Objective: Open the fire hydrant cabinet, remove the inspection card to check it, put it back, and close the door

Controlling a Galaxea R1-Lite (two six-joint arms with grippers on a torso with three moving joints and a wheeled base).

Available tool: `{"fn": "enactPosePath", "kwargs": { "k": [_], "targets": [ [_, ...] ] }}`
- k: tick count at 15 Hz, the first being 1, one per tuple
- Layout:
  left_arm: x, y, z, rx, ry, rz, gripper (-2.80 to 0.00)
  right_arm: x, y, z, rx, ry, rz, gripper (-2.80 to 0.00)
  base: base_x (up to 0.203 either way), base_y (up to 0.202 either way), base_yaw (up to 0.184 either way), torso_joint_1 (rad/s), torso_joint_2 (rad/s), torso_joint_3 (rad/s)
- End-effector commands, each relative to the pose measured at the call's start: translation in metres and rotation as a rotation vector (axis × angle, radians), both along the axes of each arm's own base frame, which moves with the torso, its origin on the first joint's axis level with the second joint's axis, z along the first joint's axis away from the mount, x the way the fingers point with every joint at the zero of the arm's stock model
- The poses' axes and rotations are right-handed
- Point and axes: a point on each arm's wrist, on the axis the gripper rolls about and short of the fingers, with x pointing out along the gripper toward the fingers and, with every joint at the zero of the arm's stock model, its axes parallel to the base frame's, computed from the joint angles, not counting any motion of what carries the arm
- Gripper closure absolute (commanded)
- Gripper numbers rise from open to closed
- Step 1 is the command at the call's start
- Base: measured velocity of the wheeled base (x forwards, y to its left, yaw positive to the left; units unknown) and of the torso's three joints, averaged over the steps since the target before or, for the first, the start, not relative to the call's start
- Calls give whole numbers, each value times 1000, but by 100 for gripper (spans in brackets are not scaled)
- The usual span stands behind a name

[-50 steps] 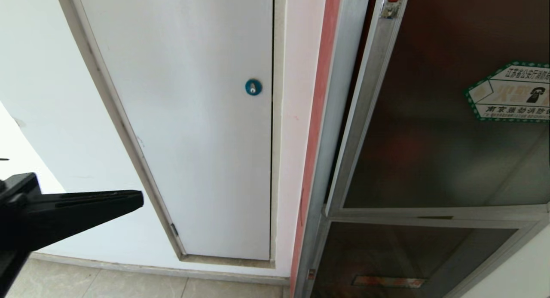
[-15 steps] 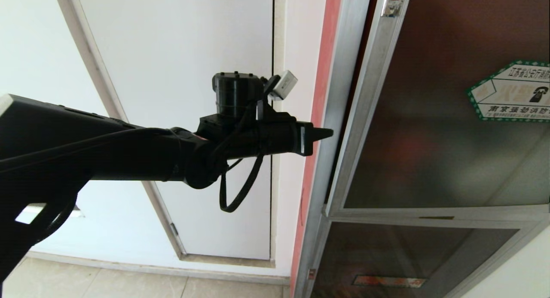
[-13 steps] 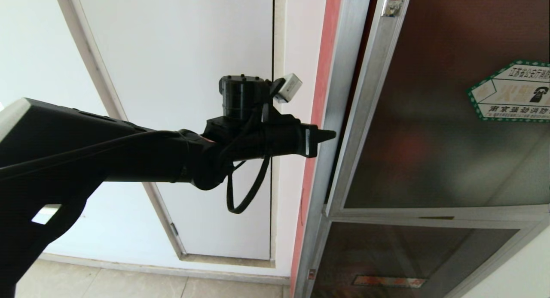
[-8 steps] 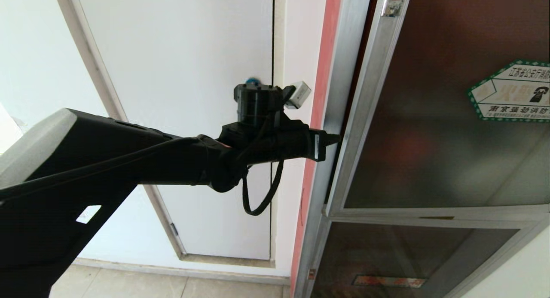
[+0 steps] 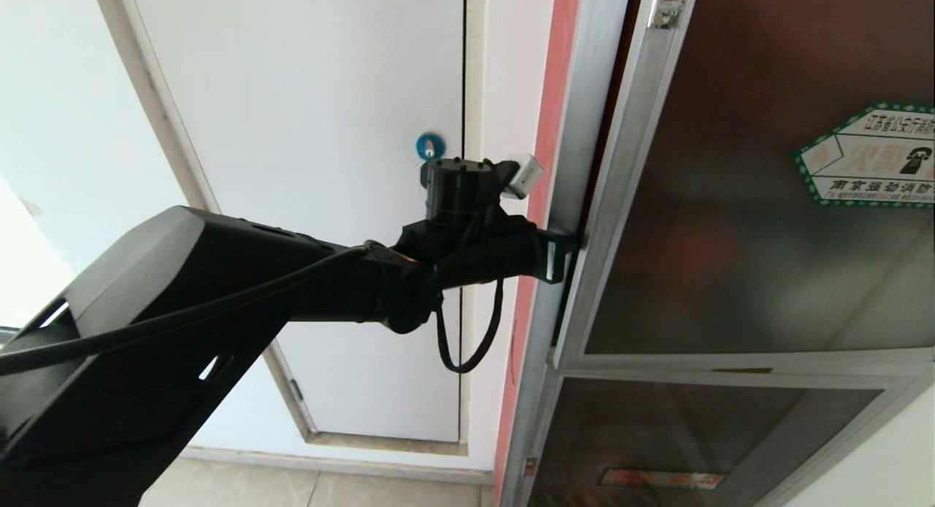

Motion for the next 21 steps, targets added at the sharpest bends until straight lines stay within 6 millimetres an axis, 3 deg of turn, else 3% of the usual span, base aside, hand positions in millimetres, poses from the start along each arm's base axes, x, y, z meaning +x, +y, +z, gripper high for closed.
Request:
{"fn": "enactPosePath", "kwargs": {
  "k": [1,11,16,21],
  "targets": [
    [0,-4,-1,-5,-3,-8,0,0,0,0,-1,1,1,0,0,0,0,0,0,0],
    [-22,-15,3,8,11,-57,0,0,0,0,-1,1,1,0,0,0,0,0,0,0],
    [-45,-14,4,30,28,-94,0,0,0,0,-1,1,1,0,0,0,0,0,0,0],
    [-81,-17,9,19,15,-161,0,0,0,0,-1,1,1,0,0,0,0,0,0,0]
  ]
}}
